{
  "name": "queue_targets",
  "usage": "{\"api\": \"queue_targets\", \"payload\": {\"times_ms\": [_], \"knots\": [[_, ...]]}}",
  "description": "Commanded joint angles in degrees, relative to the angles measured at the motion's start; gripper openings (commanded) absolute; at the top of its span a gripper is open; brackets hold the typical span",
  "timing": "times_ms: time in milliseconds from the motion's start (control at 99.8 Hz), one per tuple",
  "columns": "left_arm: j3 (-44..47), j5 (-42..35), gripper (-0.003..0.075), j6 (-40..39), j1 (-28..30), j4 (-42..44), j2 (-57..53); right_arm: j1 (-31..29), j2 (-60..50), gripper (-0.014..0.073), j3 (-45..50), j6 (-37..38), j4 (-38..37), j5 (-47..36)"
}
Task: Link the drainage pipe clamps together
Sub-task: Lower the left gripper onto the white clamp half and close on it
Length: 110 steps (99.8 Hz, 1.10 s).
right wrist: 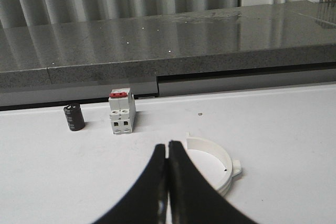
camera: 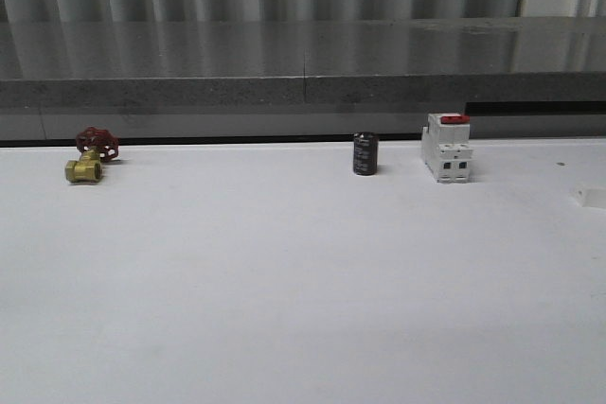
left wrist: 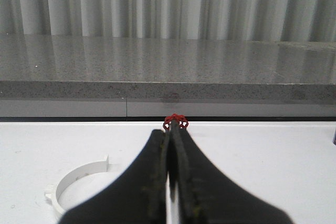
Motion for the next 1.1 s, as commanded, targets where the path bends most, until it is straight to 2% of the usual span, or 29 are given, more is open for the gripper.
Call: {"api": "queue_targets", "payload": {"times_ms": [0,471,651,842,1092], "knots": [[2.69,-4.72,-0.002,-0.65,0.08,0.03,-1.87,-0.36,-1.13,-0.0066,-1.14,-0.6,-0.17,-4.83],[2.69,-4.72,-0.002,-0.65,0.08,0.03,-1.87,-0.36,-1.13,-0.0066,-1.14,-0.6,-0.17,-4.83],[-0.84,-2.68,-0.0021,-0.65,0.08,-0.24,-1.45,-0.36,-1.13,-0.0066,-1.14,-0.6,-0.17,-4.83],[-10.94,6.93,-0.002,-0.65,0.08,-3.09,5.4,-0.36,-1.13,-0.0066,-1.14,-0.6,-0.17,-4.83],[-28.2,25.28,-0.0021,-0.65,0.08,-3.64,25.19,-0.36,-1.13,-0.0066,-1.14,-0.6,-0.17,-4.83]]}}
